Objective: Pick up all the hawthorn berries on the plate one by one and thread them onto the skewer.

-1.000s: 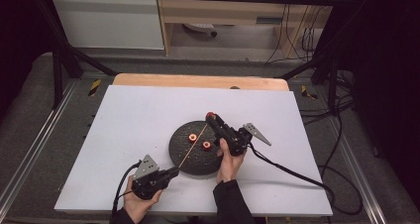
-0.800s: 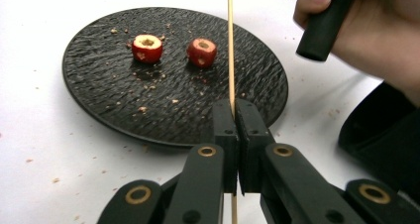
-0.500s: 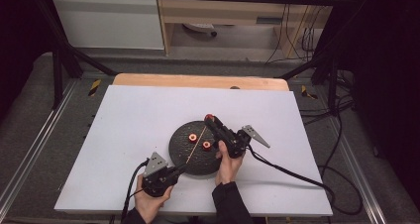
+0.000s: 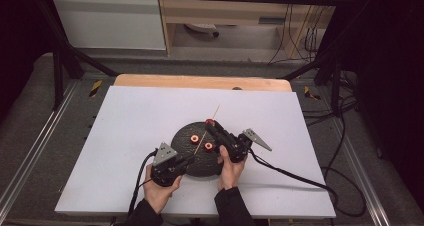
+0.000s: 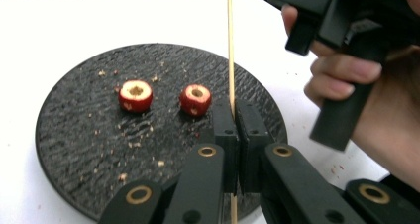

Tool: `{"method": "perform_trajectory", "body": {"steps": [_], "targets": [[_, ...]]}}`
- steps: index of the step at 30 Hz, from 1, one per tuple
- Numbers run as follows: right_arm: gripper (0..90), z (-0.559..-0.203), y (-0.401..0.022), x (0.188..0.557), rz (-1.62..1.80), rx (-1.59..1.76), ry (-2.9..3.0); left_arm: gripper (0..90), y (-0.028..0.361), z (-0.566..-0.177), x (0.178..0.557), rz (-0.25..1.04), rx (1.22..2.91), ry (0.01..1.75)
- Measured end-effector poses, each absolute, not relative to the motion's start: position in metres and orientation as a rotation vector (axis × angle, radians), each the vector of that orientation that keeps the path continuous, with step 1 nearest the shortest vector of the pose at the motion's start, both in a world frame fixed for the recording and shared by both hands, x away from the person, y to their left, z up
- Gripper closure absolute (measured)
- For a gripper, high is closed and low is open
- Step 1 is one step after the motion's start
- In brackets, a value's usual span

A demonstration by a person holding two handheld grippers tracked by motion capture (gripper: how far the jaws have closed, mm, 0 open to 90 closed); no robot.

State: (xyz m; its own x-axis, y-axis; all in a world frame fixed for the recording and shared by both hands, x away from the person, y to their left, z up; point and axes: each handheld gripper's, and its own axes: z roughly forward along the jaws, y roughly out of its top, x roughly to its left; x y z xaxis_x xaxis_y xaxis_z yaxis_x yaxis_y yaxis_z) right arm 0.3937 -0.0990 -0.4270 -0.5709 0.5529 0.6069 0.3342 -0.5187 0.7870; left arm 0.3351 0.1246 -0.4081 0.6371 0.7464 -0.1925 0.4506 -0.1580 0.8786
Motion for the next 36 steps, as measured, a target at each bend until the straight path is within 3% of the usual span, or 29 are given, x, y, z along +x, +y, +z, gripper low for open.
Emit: {"method": "perform_trajectory", "body": {"steps": [30,36], "targets": [[60.3,-0.442,-0.092,0.379,2.146,1.367,1.671,88.1,0.118,-0.407,0.357,0.349,1.838,0.933],[42.8,-0.434,-0.098,0.38,2.08,1.335,1.747,88.1,0.13,-0.407,0.354,0.37,1.844,0.932]]}}
